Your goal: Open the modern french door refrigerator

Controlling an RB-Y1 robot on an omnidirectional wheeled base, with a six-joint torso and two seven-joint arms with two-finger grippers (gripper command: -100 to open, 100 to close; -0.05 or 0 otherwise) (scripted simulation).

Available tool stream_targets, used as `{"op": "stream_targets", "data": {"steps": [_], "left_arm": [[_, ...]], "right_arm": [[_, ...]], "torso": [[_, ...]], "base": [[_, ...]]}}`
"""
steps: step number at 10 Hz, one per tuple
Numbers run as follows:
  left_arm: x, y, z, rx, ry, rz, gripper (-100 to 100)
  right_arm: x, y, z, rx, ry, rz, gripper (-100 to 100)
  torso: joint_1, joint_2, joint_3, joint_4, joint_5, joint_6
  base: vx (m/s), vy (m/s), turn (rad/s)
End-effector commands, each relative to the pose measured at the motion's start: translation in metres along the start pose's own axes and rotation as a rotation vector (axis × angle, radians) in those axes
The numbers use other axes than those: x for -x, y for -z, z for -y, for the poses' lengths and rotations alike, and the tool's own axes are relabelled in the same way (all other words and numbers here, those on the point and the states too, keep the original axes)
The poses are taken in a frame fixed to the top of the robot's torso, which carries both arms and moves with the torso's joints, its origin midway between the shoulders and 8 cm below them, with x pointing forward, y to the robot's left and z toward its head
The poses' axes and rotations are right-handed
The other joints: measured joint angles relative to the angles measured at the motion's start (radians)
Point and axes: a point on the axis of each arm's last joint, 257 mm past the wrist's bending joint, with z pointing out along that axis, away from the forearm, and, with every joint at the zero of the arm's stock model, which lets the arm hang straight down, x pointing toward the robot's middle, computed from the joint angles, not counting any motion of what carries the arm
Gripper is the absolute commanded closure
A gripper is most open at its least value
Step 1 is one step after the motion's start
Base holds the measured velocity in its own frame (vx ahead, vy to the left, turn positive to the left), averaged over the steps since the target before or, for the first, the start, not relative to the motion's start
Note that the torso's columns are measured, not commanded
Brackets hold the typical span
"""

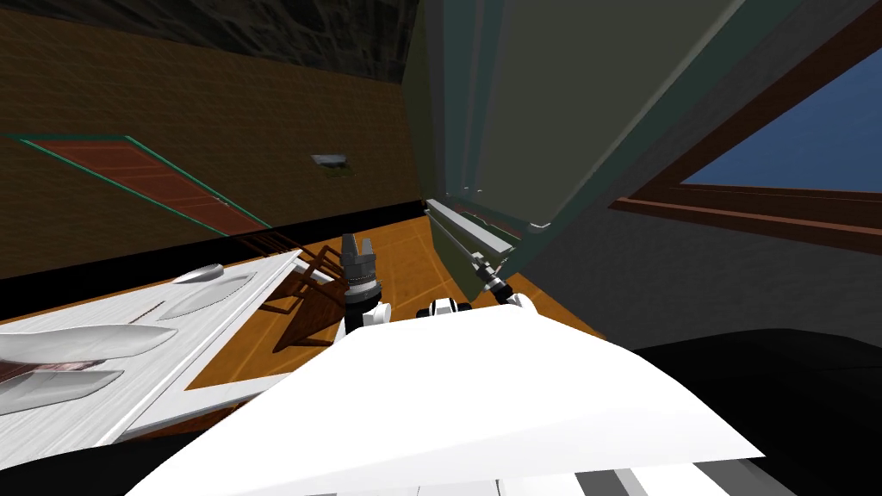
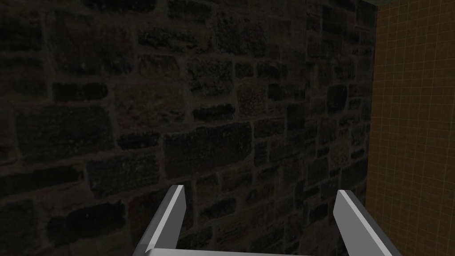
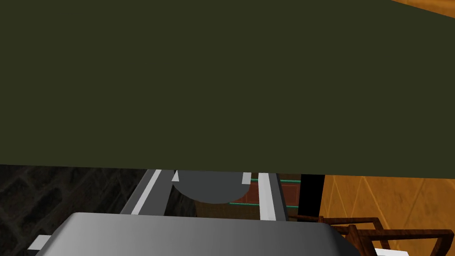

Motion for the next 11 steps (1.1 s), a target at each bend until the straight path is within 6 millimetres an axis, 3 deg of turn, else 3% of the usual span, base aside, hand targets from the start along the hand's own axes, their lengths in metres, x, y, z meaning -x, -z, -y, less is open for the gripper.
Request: {"op": "stream_targets", "data": {"steps": [1,2,3,11], "left_arm": [[0.000,0.000,0.000,0.000,0.000,0.000,0],[0.000,0.000,0.000,0.000,0.000,0.000,0],[0.000,0.000,0.000,0.000,0.000,0.000,0],[0.000,0.000,0.000,0.000,0.000,0.000,0]], "right_arm": [[0.002,0.001,-0.003,0.006,-0.003,-0.002,100],[0.002,0.001,-0.003,0.007,-0.003,-0.002,100],[-0.009,-0.002,0.010,0.004,0.003,-0.005,-100],[-0.042,-0.012,0.052,0.002,0.006,-0.024,-100]], "torso": [[0.003,0.001,0.001,-0.001,0.000,0.000],[0.005,-0.001,0.000,-0.001,0.001,-0.001],[0.002,0.000,0.000,-0.001,0.000,-0.001],[0.008,0.008,0.004,0.007,0.006,0.000]], "base": [[-0.026,0.184,-0.016],[-0.059,0.144,-0.012],[-0.062,0.085,0.042],[-0.028,0.026,0.025]]}}
